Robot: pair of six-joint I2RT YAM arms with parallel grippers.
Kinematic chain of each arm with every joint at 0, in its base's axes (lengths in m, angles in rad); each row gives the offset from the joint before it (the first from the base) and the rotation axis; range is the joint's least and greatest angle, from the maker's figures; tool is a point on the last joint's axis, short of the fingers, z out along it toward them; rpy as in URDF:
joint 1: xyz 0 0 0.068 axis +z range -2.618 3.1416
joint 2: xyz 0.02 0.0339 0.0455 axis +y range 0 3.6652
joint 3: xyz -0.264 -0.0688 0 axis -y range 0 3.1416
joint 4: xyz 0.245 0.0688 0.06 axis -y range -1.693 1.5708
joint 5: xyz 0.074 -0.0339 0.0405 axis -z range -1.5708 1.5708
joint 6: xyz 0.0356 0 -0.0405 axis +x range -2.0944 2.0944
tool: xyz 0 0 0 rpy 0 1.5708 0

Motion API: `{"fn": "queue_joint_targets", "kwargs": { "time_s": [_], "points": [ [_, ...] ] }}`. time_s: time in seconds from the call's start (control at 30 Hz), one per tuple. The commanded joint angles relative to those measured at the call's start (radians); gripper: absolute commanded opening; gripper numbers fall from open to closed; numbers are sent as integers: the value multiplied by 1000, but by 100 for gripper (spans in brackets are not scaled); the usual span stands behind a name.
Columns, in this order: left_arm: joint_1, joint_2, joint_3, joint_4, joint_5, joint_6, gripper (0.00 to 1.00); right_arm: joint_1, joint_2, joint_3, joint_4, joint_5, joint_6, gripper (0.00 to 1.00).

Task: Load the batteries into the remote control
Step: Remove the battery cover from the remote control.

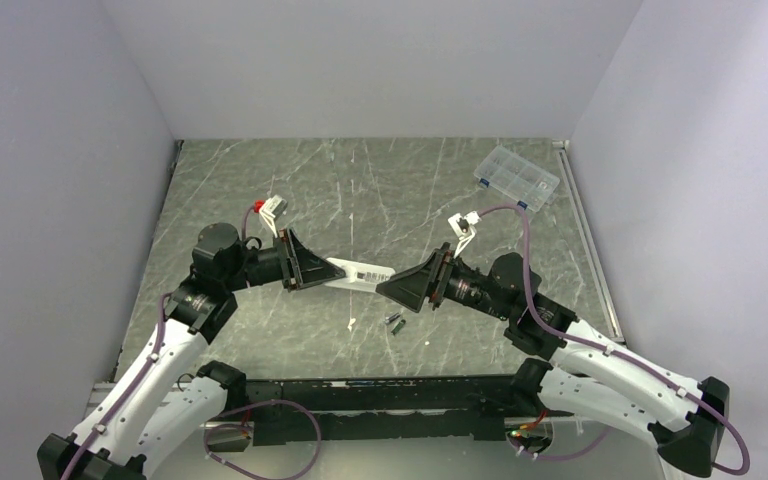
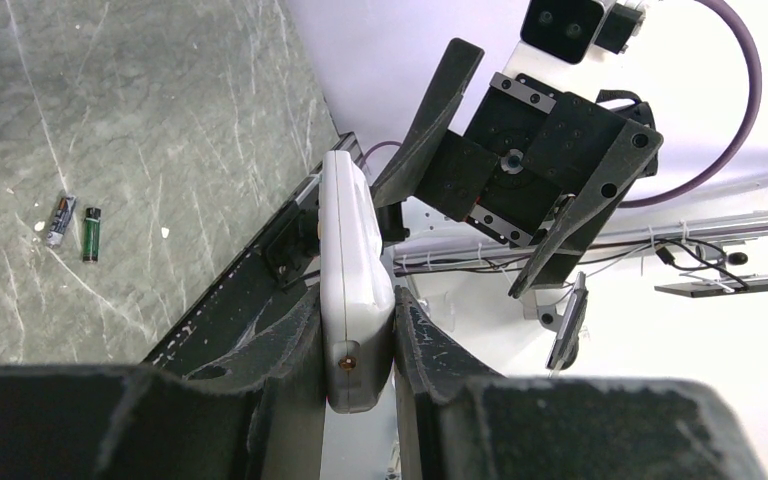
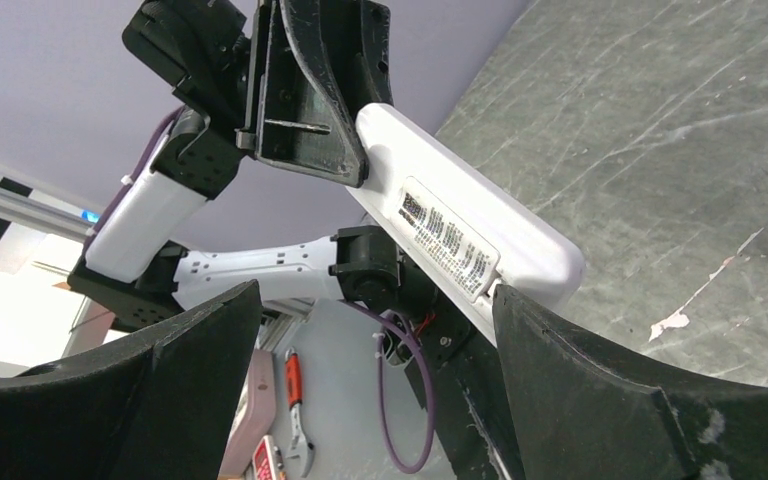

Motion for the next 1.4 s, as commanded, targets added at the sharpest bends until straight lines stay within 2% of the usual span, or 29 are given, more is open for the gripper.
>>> {"fn": "queue_joint_targets", "kwargs": {
  "time_s": [0.0, 0.5, 0.97, 1.37],
  "points": [
    [-2, -10, -1, 79, 40, -26, 0, 2, 4, 13, 2, 20, -19, 88],
    [-2, -13, 2, 99, 35, -29, 0, 58, 55, 45, -57, 102, -64, 88],
    [-2, -5, -14, 117, 40, -37, 0, 68, 64, 19, 99, 48, -9, 88],
    [-2, -14, 4, -8, 12, 52, 0, 67, 45, -10, 192, 59, 34, 88]
  ]
}}
